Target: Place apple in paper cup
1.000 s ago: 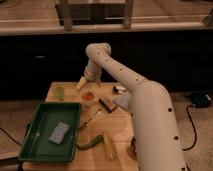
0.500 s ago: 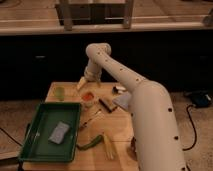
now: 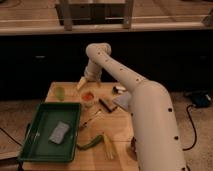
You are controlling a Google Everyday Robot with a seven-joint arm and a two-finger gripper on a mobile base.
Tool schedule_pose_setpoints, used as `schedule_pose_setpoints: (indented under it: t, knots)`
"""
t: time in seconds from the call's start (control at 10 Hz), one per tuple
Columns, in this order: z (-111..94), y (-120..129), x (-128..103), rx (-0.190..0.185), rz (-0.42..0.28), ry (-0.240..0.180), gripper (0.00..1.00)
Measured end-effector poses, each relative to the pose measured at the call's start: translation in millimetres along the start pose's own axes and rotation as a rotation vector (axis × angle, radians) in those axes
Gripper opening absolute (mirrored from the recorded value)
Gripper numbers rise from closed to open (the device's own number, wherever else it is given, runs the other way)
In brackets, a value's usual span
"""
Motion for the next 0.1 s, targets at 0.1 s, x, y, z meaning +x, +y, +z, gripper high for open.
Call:
schedule_pose_setpoints:
  t: [0.1]
  knots:
    - [0.0, 0.0, 0.0, 0.0, 0.0, 0.0, 0.8]
